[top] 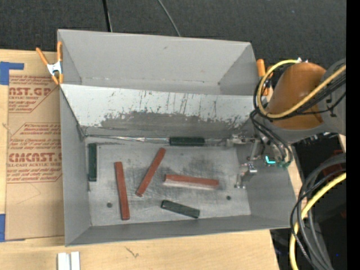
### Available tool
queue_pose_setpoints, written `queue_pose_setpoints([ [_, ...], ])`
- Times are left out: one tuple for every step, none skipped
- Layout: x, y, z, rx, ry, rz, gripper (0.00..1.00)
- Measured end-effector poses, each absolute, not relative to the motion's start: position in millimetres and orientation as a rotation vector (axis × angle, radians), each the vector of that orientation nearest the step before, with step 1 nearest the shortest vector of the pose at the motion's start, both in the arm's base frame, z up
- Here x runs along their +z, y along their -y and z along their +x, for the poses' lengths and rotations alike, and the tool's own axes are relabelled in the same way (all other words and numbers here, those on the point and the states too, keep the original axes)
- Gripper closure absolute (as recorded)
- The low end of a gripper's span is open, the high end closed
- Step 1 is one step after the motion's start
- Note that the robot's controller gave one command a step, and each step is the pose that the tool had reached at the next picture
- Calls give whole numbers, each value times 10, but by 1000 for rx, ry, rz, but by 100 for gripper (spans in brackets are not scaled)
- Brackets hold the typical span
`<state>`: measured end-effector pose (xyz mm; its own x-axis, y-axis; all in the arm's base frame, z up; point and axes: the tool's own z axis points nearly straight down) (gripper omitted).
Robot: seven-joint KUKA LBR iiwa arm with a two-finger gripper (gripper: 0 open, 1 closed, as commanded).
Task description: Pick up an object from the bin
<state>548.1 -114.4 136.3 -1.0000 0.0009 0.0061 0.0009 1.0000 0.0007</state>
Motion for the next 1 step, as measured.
queue_pose_setpoints([
  [1405, 1141, 5502, 1, 3143, 0, 0],
])
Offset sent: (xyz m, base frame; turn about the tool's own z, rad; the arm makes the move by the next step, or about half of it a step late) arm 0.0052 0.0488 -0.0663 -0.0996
